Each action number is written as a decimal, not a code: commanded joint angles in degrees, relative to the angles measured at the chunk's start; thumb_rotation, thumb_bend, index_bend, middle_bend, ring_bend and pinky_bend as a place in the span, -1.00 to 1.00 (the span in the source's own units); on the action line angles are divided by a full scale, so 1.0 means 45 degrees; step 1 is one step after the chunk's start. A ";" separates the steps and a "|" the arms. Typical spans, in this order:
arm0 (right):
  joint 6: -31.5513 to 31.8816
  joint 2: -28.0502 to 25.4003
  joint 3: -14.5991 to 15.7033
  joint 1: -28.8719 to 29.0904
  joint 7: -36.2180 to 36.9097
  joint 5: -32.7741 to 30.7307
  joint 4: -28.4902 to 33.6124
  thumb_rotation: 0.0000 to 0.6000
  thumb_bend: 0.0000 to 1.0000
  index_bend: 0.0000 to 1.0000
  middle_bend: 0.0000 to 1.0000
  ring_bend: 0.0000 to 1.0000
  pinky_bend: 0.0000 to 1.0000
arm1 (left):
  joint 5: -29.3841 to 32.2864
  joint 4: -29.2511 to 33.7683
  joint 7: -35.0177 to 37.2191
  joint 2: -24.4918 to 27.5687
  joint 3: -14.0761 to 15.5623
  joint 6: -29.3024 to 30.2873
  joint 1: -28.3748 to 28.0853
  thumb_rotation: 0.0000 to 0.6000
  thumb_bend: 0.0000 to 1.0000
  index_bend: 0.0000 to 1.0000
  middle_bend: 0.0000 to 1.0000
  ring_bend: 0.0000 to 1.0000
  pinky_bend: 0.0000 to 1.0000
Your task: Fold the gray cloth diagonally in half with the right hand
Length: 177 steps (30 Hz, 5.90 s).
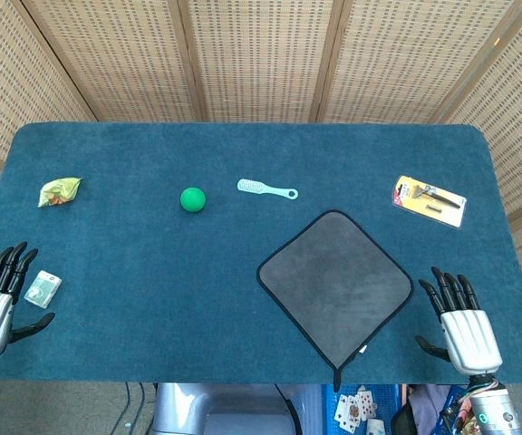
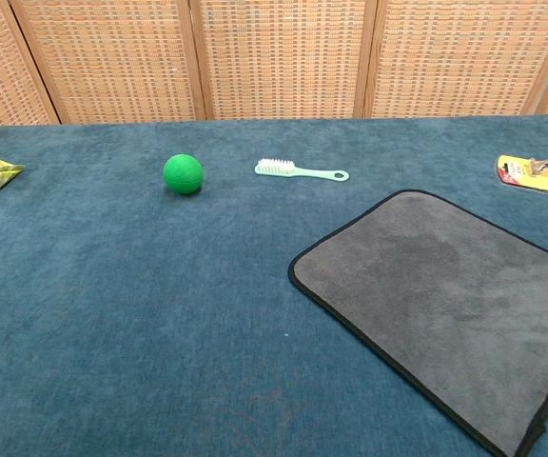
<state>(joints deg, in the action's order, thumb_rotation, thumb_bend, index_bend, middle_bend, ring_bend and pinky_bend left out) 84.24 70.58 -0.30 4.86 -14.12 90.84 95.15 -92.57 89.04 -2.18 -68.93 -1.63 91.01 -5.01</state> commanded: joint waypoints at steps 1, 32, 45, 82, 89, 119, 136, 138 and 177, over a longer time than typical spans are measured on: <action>0.0003 0.0001 0.0007 -0.0005 -0.0018 0.0009 -0.0008 1.00 -0.59 -0.78 -1.00 -1.00 -1.00 | 0.0000 -0.0001 0.0003 0.0001 -0.0004 0.0011 0.0004 1.00 -0.78 -1.00 -1.00 -1.00 -1.00; -0.0464 0.0585 0.0887 -0.0036 -0.1038 0.1096 0.0662 1.00 -0.59 -0.78 -1.00 -1.00 -1.00 | -0.0049 0.0097 -0.0027 0.0031 0.0017 -0.0046 -0.0023 1.00 -0.78 -1.00 -1.00 -1.00 -1.00; -0.1703 0.3274 0.0893 0.0241 -0.1807 0.0584 -0.0304 1.00 -0.63 -0.78 -1.00 -1.00 -1.00 | 0.0038 0.0021 -0.0039 -0.0036 -0.0002 -0.0182 -0.0079 1.00 -0.78 -1.00 -1.00 -1.00 -1.00; -0.2417 0.4268 0.1365 0.0314 -0.1247 0.0145 -0.1606 1.00 -0.63 -0.78 -1.00 -1.00 -1.00 | -0.0007 0.0073 -0.0152 -0.0063 -0.0001 -0.0119 -0.0071 1.00 -0.78 -1.00 -1.00 -1.00 -1.00; -0.2539 0.4416 0.1344 0.0373 -0.1162 0.0012 -0.1850 1.00 -0.63 -0.78 -1.00 -1.00 -1.00 | 0.0005 0.0085 -0.0144 -0.0063 -0.0004 -0.0124 -0.0074 1.00 -0.78 -1.00 -1.00 -1.00 -1.00; -0.2739 0.4964 0.1235 0.0602 -0.1097 -0.0228 -0.2129 1.00 -0.63 -0.78 -1.00 -1.00 -1.00 | -0.0062 0.0061 -0.0153 -0.0079 0.0062 -0.0186 -0.0098 1.00 -0.78 -1.00 -1.00 -1.00 -1.00; -0.2373 0.5129 0.1178 0.0622 -0.0811 -0.0064 -0.2443 1.00 -0.26 -0.78 -1.00 -1.00 -1.00 | -0.0112 0.0086 -0.0078 -0.0064 0.0111 -0.0229 -0.0116 1.00 -0.79 -1.00 -1.00 -1.00 -1.00; -0.2381 0.5117 0.1172 0.0626 -0.0775 -0.0085 -0.2457 1.00 -0.26 -0.78 -1.00 -1.00 -1.00 | -0.0125 0.0097 -0.0077 -0.0062 0.0119 -0.0240 -0.0122 1.00 -0.79 -1.00 -1.00 -1.00 -1.00; -0.2025 0.5374 0.0904 0.0655 -0.0493 -0.0228 -0.2905 1.00 -0.26 0.09 -0.86 -1.00 -1.00 | -0.0200 0.0107 0.0022 -0.0063 0.0172 -0.0268 -0.0152 1.00 -0.78 -1.00 -1.00 -1.00 -1.00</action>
<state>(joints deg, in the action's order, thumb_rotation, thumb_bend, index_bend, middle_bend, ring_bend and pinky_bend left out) 75.12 94.76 3.77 7.81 -16.34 89.81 82.08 -93.47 89.52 -2.09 -69.21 -0.86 89.80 -5.69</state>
